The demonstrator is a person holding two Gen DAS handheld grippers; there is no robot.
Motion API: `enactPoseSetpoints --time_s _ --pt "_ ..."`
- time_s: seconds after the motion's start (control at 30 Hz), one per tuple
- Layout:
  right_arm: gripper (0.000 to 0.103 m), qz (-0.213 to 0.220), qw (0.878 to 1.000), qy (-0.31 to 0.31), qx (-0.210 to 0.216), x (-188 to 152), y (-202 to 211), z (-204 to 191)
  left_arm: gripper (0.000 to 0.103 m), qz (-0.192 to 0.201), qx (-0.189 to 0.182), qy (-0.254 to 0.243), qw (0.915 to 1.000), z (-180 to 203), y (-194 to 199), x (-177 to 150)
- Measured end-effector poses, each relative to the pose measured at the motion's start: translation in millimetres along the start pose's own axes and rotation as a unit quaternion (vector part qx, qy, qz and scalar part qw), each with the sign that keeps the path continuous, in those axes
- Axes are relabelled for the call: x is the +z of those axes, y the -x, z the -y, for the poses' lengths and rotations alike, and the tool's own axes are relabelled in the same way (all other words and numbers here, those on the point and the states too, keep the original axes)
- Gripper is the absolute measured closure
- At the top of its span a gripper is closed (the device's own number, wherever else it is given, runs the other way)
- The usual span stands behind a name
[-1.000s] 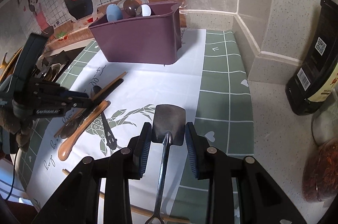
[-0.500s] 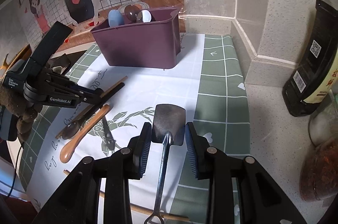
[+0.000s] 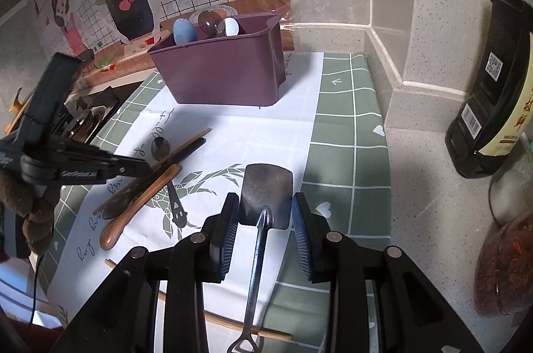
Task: Organize utensils
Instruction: 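Close the left gripper on the wooden chopstick and lift it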
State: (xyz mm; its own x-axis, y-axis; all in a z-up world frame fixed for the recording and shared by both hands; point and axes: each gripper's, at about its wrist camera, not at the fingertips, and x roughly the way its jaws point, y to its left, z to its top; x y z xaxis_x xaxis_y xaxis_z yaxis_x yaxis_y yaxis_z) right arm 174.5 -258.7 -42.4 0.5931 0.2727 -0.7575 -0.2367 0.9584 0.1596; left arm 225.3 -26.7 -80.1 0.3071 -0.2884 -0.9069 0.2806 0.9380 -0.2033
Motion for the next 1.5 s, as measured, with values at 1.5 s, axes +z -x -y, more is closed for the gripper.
enactPoseSetpoints --time_s 1.5 --pt "0.073 -0.03 0.999 -0.035 -0.014 -8.8 -12.6 0.3 0.076 -0.043 0.013 -0.141 0.989 -9.2 -22.6 34.0"
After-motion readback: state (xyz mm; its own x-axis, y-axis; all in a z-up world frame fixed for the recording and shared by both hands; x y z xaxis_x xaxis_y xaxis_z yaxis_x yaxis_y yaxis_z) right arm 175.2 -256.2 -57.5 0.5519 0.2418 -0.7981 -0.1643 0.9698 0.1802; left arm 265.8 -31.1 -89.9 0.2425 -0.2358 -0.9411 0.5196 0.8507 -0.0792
